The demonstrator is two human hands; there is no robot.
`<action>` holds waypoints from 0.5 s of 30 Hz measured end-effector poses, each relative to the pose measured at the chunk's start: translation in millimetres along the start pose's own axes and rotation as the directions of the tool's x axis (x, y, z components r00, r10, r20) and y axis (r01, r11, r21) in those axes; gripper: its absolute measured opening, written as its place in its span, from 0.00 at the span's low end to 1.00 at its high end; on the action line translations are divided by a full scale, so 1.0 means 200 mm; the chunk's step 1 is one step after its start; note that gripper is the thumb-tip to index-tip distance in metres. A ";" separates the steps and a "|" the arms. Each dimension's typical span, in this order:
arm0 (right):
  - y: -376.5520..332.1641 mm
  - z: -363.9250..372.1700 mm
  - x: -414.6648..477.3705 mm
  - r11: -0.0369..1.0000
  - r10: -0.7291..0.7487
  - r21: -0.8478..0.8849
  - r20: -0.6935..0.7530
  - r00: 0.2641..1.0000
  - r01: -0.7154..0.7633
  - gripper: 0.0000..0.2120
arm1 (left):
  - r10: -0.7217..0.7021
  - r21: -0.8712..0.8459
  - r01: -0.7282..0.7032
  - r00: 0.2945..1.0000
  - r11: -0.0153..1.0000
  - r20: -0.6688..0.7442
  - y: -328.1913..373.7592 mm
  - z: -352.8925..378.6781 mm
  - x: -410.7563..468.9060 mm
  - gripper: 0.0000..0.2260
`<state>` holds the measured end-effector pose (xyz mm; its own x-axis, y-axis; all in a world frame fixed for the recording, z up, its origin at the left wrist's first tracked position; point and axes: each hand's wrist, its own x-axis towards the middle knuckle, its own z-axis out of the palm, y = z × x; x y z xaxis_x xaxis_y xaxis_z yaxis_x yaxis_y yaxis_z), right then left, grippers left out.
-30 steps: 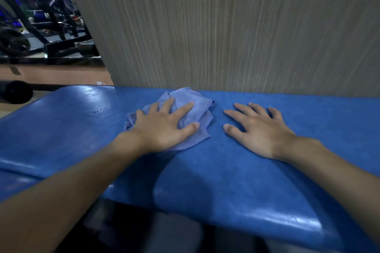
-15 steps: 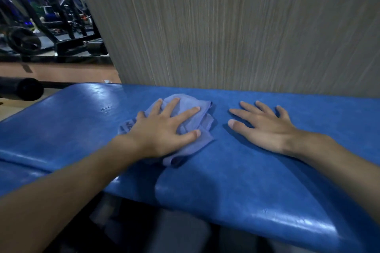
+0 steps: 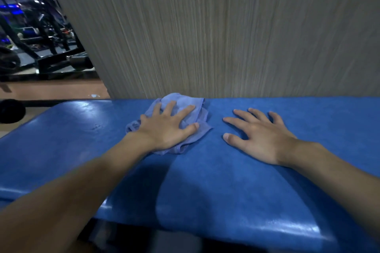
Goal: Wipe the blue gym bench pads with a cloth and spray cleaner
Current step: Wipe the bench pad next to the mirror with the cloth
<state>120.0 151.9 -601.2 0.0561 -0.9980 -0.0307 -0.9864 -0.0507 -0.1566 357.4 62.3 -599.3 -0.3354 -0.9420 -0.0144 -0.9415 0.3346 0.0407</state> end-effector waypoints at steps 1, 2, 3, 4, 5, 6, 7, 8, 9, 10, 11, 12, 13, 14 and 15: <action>0.00 0.00 0.00 1.000 0.002 0.009 -0.001 1.000 -0.002 0.33 | 0.007 0.000 -0.007 1.000 1.000 -0.004 0.00 0.00 -0.08 0.32; 0.00 0.00 -0.01 1.000 0.003 0.015 0.000 1.000 -0.003 0.33 | 0.010 -0.002 -0.010 1.000 1.000 -0.010 0.00 0.01 -0.17 0.34; 0.00 0.00 -0.01 1.000 0.005 0.018 0.007 1.000 -0.005 0.33 | 0.009 -0.001 -0.009 1.000 1.000 -0.017 0.00 0.02 -0.25 0.35; -0.01 0.00 -0.01 1.000 0.009 0.016 0.019 1.000 -0.009 0.33 | 0.007 0.007 -0.007 1.000 1.000 -0.027 0.00 0.03 -0.34 0.36; -0.01 -0.01 -0.01 1.000 0.018 0.002 0.034 0.999 -0.018 0.33 | 0.004 0.023 -0.004 0.999 1.000 -0.035 0.00 0.03 -0.42 0.37; -0.01 -0.01 -0.01 0.999 0.029 -0.032 0.049 0.998 -0.028 0.33 | -0.001 0.042 0.003 0.999 0.999 -0.047 -0.01 0.04 -0.50 0.38; -0.02 -0.03 0.00 0.996 0.040 -0.077 0.057 0.998 -0.035 0.31 | -0.007 0.064 0.011 0.998 0.998 -0.069 -0.01 0.05 -0.56 0.38; -0.04 -0.04 0.01 0.993 0.049 -0.114 0.054 0.997 -0.042 0.30 | -0.008 0.079 0.016 0.995 0.997 -0.100 -0.01 0.06 -0.62 0.38; -0.05 -0.06 0.02 0.992 0.053 -0.118 0.041 0.998 -0.048 0.28 | -0.008 0.085 0.018 0.993 0.996 -0.121 -0.01 0.06 -0.64 0.37; -0.07 -0.08 0.04 0.995 0.050 -0.091 0.021 0.999 -0.048 0.27 | -0.011 0.080 0.021 0.992 0.997 -0.125 -0.02 0.06 -0.65 0.37; -0.09 -0.09 0.05 0.998 0.038 -0.047 0.002 0.999 -0.038 0.26 | -0.020 0.069 0.028 0.993 0.997 -0.113 -0.02 0.06 -0.64 0.37; -0.11 -0.09 0.06 1.000 0.025 -0.009 -0.006 1.000 -0.025 0.26 | -0.031 0.059 0.037 0.995 0.998 -0.099 -0.03 0.07 -0.61 0.37; -0.13 -0.08 0.07 1.000 0.013 0.007 0.000 1.000 -0.013 0.27 | -0.040 0.056 0.045 0.995 0.997 -0.086 -0.03 0.06 -0.57 0.37; -0.15 -0.05 0.07 1.000 0.003 -0.002 0.016 1.000 -0.003 0.28 | -0.049 0.056 0.053 0.996 0.997 -0.073 -0.04 0.06 -0.51 0.36; -0.16 -0.03 0.07 1.000 -0.006 -0.026 0.032 0.999 0.007 0.29 | -0.057 0.051 0.060 0.997 0.997 -0.056 -0.05 0.06 -0.45 0.35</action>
<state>151.5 139.5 -591.5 0.0673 -0.9958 -0.0616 -0.9896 -0.0587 -0.1315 395.8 144.3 -609.4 -0.2785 -0.9596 0.0388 -0.9604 0.2783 -0.0116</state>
